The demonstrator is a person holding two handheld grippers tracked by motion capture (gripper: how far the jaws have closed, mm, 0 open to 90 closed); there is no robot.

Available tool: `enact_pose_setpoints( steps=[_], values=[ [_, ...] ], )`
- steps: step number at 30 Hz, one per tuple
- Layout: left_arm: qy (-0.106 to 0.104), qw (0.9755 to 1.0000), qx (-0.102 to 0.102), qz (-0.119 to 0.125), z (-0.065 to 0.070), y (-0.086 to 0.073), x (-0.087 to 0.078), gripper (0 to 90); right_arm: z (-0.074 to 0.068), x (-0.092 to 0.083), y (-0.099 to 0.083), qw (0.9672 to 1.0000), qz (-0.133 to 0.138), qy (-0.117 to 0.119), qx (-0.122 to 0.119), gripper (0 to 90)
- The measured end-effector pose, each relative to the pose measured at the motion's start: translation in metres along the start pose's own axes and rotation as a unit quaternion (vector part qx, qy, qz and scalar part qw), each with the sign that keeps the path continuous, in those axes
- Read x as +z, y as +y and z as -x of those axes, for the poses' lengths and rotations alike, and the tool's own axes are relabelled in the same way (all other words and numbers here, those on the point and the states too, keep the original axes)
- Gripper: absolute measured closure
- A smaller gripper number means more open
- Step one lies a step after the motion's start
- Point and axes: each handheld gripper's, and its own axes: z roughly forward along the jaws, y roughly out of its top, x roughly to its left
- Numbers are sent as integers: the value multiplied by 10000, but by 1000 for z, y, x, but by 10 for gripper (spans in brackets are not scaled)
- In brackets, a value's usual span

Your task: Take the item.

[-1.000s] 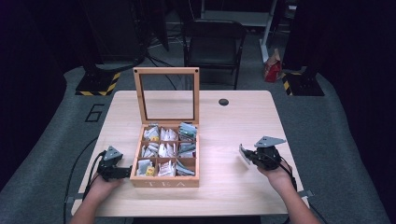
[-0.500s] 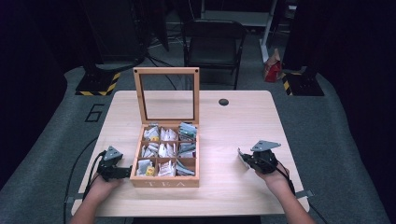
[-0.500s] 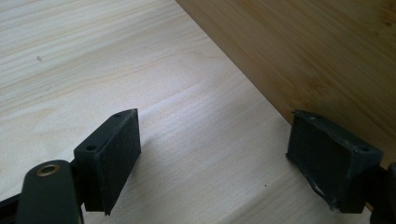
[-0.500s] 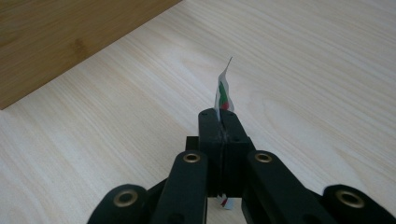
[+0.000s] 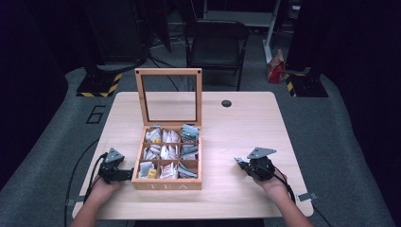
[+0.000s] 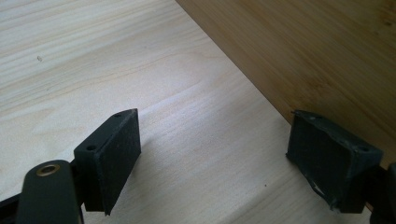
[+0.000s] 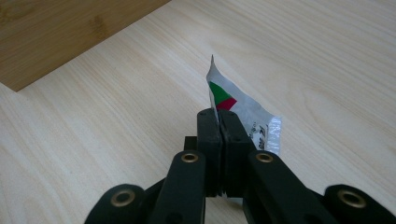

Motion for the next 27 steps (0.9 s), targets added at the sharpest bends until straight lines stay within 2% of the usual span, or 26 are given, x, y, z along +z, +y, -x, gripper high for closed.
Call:
enact_pose_setpoints(
  steps=[8, 9, 18, 20, 23, 27],
  values=[
    [0, 10000, -6, 5, 0, 0, 0, 169, -3, 5, -3, 10000, -67, 69, -21, 871],
    [-1, 10000, -3, 1, 0, 0, 0, 169, -5, 6, -3, 10000, -76, 42, 35, 870],
    [-1, 10000, -2, 1, 0, 0, 0, 169, -7, 11, -4, 9997, -167, 89, -124, 853],
    [-1, 10000, -4, 1, 0, 0, 0, 169, -9, 12, -4, 9997, -225, 71, -93, 839],
    [-7, 10000, -19, 3, 0, 0, 0, 169, -10, 13, -4, 9996, -234, 117, -116, 789],
    [-5, 10000, -8, 6, 0, 0, 0, 169, -10, 14, -4, 9996, -211, 202, -12, 686]
  ],
)
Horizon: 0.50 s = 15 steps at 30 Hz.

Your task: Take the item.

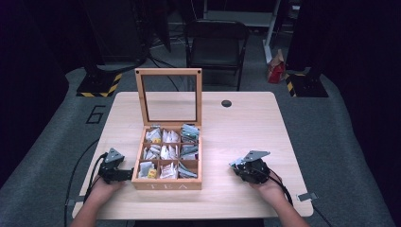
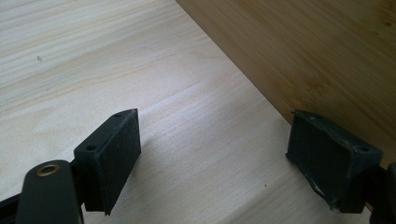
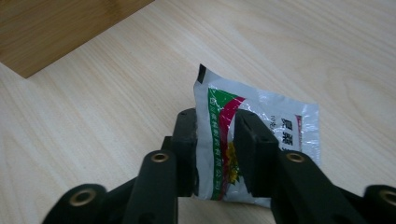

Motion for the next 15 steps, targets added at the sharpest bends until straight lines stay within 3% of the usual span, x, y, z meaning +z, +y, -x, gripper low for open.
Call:
enact_pose_setpoints(
  steps=[7, 15],
  values=[
    [-1, 10000, -5, -3, 0, 0, 0, 169, -1, 3, 0, 9999, -70, 143, -1, 567],
    [-14, 10000, -8, -26, 0, 0, 0, 169, -7, 1, 5, 9997, -16, 212, -106, 555]
  ],
)
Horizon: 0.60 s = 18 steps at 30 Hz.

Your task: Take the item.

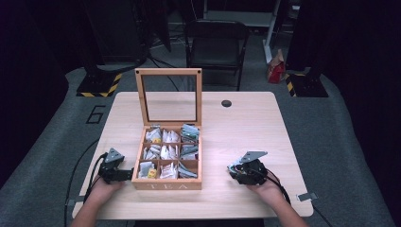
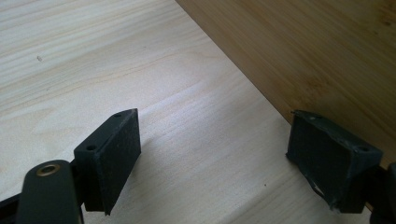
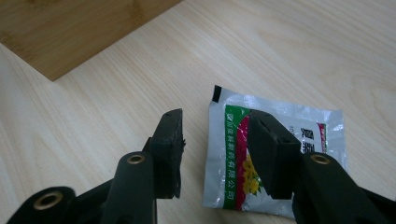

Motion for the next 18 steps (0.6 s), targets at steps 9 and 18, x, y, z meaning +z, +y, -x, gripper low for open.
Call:
enact_pose_setpoints(
  steps=[9, 18],
  values=[
    [29, 10000, -7, 46, 0, 0, 1, 169, 3, -21, 14, 9986, 436, -12, 297, 513],
    [42, 10000, 26, 50, 0, 0, 1, 169, 12, -32, 13, 9971, 580, -121, 477, 502]
  ],
)
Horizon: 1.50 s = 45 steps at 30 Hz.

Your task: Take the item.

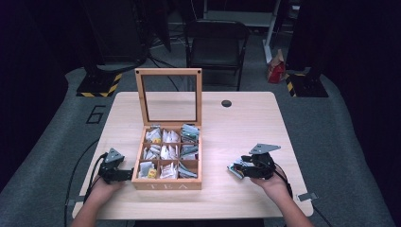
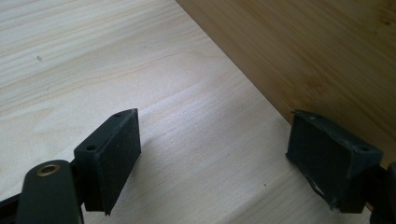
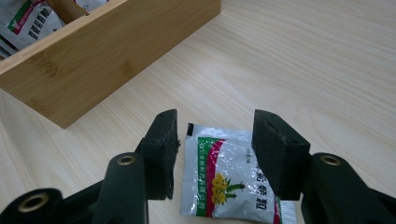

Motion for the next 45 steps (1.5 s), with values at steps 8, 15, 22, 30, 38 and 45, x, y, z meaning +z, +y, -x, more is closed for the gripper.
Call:
enact_pose_setpoints(
  steps=[8, 15, 22, 30, 38, 45],
  values=[
    [2, 10000, -4, 1, 0, 0, 0, 169, 8, -5, -5, 9999, -28, -110, 67, 502],
    [-5, 10000, 15, -5, 0, 0, 0, 169, 14, -6, -14, 9994, -18, -286, 218, 500],
    [-17, 10000, -19, -8, 0, 0, 0, 169, 19, -4, -22, 9984, -86, -524, 191, 508],
    [-52, 10000, -36, -44, 0, 0, -1, 169, 25, -8, -25, 9974, -71, -677, 216, 508],
    [-56, 10000, -39, -48, 0, 0, -1, 169, 29, -8, -29, 9972, -66, -705, 258, 507],
    [-53, 10000, -33, -46, 0, 0, -1, 169, 26, -6, -28, 9972, -144, -674, 284, 465]
  ],
)
